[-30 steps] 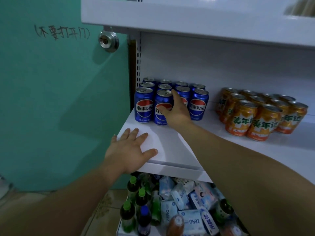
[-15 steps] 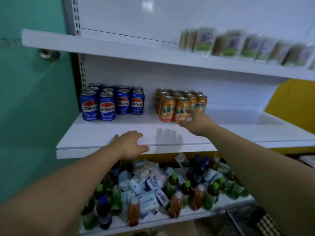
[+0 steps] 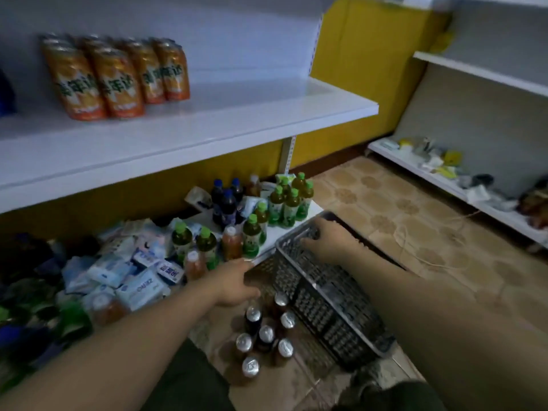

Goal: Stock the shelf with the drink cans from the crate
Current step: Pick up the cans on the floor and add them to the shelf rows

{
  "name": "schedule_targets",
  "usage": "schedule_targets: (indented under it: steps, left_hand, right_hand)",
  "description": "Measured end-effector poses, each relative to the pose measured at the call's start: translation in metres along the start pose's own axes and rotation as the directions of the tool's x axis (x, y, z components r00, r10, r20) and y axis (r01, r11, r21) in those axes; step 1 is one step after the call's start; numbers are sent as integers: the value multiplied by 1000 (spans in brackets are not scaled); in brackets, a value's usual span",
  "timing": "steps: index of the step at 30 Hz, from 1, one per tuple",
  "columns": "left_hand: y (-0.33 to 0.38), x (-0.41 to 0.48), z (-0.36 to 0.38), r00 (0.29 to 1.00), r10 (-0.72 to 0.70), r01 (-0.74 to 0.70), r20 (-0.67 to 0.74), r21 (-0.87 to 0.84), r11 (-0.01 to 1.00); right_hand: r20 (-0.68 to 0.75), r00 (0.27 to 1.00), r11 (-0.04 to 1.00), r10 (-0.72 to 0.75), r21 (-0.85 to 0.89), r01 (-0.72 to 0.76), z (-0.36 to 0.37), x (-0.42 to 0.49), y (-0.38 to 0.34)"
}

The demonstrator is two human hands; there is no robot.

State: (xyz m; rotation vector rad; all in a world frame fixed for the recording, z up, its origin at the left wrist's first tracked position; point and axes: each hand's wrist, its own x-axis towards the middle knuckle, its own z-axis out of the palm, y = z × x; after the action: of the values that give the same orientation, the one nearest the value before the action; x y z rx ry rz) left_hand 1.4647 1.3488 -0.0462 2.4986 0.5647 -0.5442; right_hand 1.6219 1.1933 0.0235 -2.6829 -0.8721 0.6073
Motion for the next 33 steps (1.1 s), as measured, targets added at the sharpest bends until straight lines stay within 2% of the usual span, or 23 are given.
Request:
schedule_targets:
  steps: [6,13,20,25,29,33]
  left_hand:
    - [-3,60,61,989,-31,38,144,-46,998]
    - [-42,185,150,964,-76,114,255,-135,984]
    - [-63,263,186,950,-141,199,279,-194,961]
    - [-83,302,216,920,-171,248,352,-184,951]
    - [-93,314,235,909,-162,242,385,-170,955]
    - [-97,313,232,908,-145,229,394,-175,958]
  right_hand:
    - [136,983,992,126,-2,-127,70,41,77]
    - [305,942,988,141,21,-155,169,122,123]
    - [443,877,973,187,37,-226,276,204,149]
    - [445,878,971,175,70,-229,340,236,164]
    - [474,851,941,226,119,-316,370,257,172]
    - [398,894,951,206,135,-280,370,259,172]
